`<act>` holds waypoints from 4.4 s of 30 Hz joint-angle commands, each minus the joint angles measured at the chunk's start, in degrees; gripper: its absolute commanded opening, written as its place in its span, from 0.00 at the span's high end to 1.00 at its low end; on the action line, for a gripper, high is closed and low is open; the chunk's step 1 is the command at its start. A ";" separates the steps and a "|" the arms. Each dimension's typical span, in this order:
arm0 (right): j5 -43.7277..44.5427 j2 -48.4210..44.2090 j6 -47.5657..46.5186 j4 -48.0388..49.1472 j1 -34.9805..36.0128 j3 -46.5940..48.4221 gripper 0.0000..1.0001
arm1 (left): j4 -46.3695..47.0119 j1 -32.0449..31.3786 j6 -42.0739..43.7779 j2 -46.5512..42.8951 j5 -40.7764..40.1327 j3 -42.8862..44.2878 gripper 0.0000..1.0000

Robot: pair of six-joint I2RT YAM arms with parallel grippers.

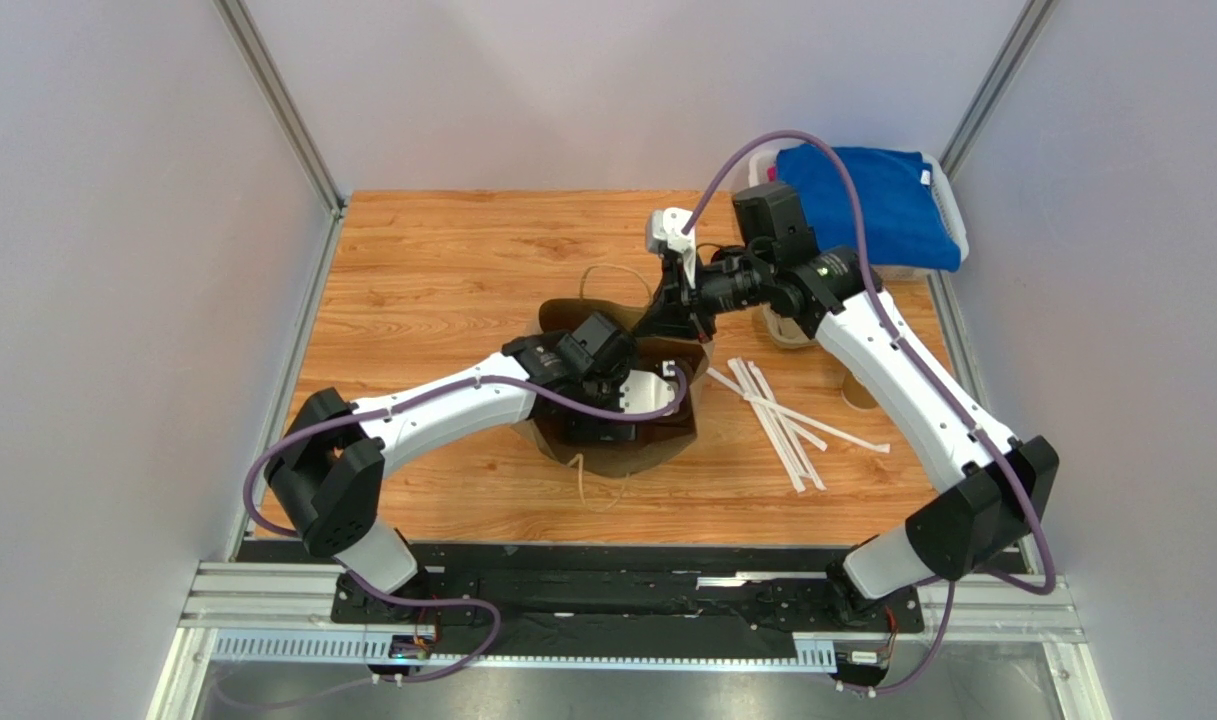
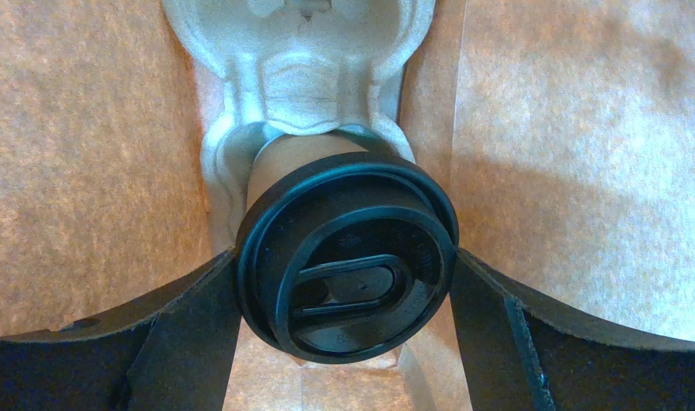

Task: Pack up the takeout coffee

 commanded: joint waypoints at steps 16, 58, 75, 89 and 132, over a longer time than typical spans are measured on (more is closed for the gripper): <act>0.51 -11.27 -5.37 0.81 6.71 -7.78 1.00 | -3.04 -4.93 -16.20 2.85 -4.22 -7.62 0.90; -12.67 20.64 -2.91 -17.91 -4.80 24.39 1.00 | -19.94 6.94 -6.36 12.17 8.27 18.85 0.06; -10.91 20.81 -2.56 -17.91 -4.45 25.27 1.00 | -14.75 6.76 -5.74 5.05 6.07 17.09 0.03; -9.68 20.64 -1.77 -16.77 -4.10 25.89 1.00 | -10.45 5.97 -3.90 -0.40 4.75 12.62 0.02; -5.29 13.35 -2.11 -9.83 -3.49 18.51 1.00 | -0.34 11.42 -22.96 -19.20 18.46 11.90 0.01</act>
